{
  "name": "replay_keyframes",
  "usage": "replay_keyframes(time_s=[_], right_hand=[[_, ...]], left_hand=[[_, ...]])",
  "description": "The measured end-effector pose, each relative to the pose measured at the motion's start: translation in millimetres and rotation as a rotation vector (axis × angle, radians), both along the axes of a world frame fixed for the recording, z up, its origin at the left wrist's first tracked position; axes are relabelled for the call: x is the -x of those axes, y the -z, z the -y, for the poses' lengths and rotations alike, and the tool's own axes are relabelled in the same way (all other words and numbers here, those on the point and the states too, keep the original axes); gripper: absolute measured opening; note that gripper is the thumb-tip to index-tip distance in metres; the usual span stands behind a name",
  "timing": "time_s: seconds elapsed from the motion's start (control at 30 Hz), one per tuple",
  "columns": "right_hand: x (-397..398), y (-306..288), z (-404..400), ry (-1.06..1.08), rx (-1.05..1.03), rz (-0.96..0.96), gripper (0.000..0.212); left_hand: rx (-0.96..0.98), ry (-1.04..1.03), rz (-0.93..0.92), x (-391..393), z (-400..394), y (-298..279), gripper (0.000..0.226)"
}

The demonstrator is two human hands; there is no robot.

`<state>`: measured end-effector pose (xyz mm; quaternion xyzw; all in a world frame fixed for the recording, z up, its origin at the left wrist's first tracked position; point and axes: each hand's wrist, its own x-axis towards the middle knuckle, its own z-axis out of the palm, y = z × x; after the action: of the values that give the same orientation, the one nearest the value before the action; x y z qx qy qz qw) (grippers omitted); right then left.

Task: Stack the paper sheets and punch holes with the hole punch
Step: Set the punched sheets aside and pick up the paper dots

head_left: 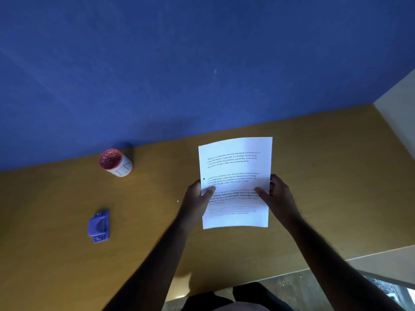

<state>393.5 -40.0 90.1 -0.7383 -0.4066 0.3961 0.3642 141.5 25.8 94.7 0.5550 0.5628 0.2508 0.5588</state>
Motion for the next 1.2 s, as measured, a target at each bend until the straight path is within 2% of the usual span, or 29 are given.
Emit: replay_keyframes(time_s=[0.17,0.47,0.87,1.2], right_hand=[[-17,10,-1,0.039,0.077,-0.084,0.036],[-61,44,-9,0.075,0.215,-0.122,0.03],[-112,73,-61,0.035,0.226,-0.026,0.032],[-129,80,-101,0.025,0.187,0.009,0.038]], left_hand=[[0.115,-0.05,0.011,-20,-4,18,0.02],[0.247,-0.103,0.046,-68,-18,45,0.021],[0.255,-0.193,0.027,-119,-58,67,0.017],[0.239,-0.211,0.047,-134,-91,79,0.034]])
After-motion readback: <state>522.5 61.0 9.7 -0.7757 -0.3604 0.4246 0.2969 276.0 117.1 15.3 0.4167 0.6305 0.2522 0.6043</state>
